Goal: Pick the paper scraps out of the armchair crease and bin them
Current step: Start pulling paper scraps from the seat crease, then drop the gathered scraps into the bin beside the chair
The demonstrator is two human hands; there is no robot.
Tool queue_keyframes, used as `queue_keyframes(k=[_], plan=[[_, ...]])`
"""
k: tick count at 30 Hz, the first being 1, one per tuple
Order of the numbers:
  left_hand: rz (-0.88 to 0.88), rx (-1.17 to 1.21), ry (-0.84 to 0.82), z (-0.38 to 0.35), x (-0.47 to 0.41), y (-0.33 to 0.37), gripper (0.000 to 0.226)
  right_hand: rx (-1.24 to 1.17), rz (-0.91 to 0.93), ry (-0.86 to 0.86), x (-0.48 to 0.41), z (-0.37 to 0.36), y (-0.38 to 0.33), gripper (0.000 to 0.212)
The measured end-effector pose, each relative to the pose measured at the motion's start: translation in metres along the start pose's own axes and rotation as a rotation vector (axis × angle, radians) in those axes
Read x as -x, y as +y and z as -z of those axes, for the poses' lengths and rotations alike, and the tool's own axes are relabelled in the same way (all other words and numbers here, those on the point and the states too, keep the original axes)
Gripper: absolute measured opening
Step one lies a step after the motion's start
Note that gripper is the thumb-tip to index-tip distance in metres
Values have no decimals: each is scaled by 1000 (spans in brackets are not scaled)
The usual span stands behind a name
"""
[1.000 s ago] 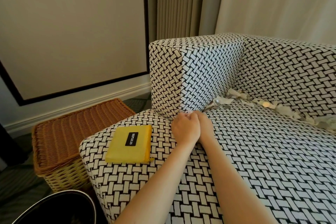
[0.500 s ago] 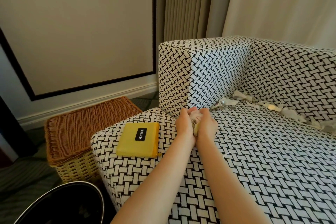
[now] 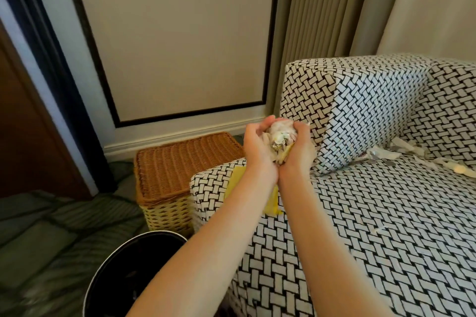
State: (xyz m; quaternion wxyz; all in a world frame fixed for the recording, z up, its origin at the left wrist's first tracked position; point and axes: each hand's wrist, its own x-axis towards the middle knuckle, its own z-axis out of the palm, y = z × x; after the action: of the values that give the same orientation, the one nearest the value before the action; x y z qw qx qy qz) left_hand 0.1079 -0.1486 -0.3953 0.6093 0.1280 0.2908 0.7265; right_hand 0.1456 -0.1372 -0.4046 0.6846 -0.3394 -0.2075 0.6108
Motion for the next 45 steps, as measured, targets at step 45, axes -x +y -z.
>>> queue_keyframes(k=[45], plan=[[302, -952, 548, 354, 35, 73, 58, 878, -1005, -417, 84, 45, 275, 46]])
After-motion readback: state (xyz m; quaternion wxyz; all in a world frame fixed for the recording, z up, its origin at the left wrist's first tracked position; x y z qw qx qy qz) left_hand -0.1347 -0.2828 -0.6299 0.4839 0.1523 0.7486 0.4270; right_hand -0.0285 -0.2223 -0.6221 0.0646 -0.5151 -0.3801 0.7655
